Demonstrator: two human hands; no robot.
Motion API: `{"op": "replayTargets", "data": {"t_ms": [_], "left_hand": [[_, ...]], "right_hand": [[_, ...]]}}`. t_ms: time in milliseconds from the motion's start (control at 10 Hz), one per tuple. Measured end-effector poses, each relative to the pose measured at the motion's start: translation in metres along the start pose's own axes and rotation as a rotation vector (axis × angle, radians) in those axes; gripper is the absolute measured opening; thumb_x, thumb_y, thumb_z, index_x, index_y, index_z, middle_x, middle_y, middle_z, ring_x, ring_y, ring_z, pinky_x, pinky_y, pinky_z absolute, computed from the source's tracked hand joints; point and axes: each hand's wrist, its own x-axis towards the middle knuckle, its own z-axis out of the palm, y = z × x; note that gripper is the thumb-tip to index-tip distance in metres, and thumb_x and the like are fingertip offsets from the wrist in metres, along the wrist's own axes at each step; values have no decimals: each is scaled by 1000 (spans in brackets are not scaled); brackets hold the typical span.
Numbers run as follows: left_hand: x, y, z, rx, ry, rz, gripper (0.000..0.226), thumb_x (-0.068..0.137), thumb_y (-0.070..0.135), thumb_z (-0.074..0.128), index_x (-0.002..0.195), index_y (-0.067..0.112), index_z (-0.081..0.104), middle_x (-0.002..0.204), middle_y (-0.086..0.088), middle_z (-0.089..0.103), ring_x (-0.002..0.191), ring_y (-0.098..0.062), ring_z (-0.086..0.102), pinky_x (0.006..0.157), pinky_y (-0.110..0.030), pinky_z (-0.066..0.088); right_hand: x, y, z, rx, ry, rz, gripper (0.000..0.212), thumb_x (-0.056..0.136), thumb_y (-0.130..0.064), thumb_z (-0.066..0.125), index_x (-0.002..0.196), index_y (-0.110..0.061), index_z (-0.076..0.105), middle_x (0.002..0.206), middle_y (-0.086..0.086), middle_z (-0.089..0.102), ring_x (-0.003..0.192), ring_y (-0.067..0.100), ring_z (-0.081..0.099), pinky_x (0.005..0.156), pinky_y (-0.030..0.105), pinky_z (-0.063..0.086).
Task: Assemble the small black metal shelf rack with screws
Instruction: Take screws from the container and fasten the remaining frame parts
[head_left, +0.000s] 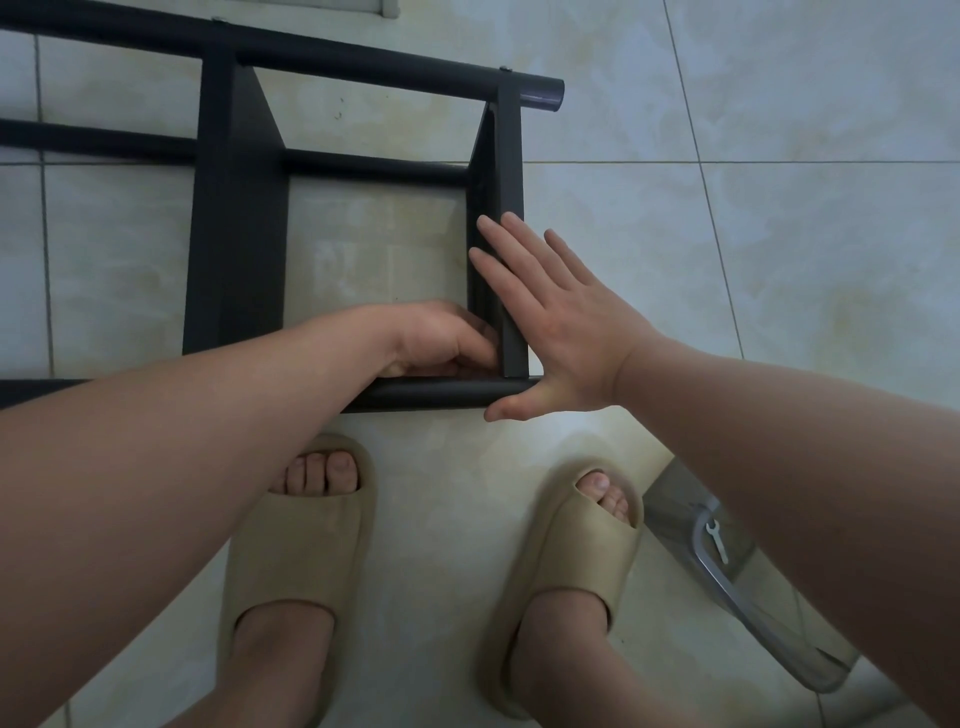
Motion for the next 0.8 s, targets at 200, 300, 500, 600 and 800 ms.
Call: {"op": "replayTargets", "data": {"t_ms": [200, 300, 500, 600, 800], "left_hand": [[1, 1, 1, 87, 11, -110, 21, 92, 11, 57, 80, 10, 75, 84, -11, 74, 83, -26, 67, 92, -43, 51], [-1, 2, 1, 139, 32, -66, 16, 88, 8, 63, 78, 12, 75, 83, -12, 74, 76, -23, 70, 79, -37, 55], [-1, 1, -1, 123, 49, -10, 5, 81, 5, 66, 77, 6, 69, 70, -11, 69, 62, -21, 67, 59, -26, 54], [-1, 0, -2, 88, 33, -6, 15, 84, 0, 64, 74, 6, 71, 69, -13, 70, 59, -20, 69, 54, -24, 54], [-1, 0, -1, 35, 26, -10, 9, 66, 10, 69, 73, 7, 74, 71, -13, 71, 64, -22, 69, 59, -26, 56]], "right_hand": [[0, 0, -1, 2, -8, 2, 132, 70, -96, 37, 161, -3, 10, 169, 15, -3, 156, 32, -6, 126, 54, 7], [0, 0, -1, 4, -10, 2, 132, 70, -96, 37, 161, -3, 10, 169, 15, -3, 156, 32, -6, 126, 54, 7], [0, 0, -1, 1, -15, 5, 132, 70, -96, 36, 161, -3, 11, 169, 15, -3, 156, 32, -6, 126, 53, 6], [0, -1, -2, 2, -14, 5, 133, 69, -96, 37, 161, -3, 11, 169, 15, -3, 156, 32, -6, 126, 53, 6], [0, -1, -1, 6, -14, 6, 132, 69, -95, 38, 161, -4, 10, 169, 15, -3, 156, 32, -6, 126, 53, 6]]}}
